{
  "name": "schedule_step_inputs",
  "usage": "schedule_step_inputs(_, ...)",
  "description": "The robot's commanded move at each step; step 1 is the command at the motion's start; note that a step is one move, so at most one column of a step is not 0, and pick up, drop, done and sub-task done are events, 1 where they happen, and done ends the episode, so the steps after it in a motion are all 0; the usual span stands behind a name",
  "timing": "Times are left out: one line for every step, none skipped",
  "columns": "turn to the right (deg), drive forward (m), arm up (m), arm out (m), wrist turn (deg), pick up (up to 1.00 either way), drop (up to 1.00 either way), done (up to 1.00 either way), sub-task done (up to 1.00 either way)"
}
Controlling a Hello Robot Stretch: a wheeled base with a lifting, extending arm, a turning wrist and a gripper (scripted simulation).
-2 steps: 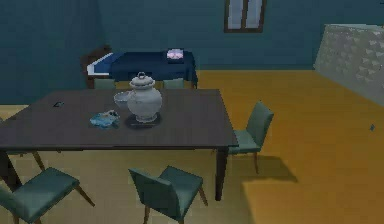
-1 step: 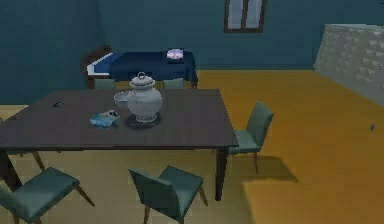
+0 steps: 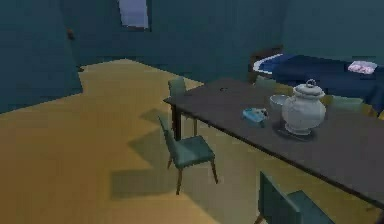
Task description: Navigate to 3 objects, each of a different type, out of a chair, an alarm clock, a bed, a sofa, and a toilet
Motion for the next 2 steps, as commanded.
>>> schedule_step_inputs(-45.0, 0.0, 0.0, 0.0, 0.0, 0.0, 0.0, 0.0, 0.0)
schedule_step_inputs(-45.0, 0.0, 0.0, 0.0, 0.0, 0.0, 0.0, 0.0, 0.0)
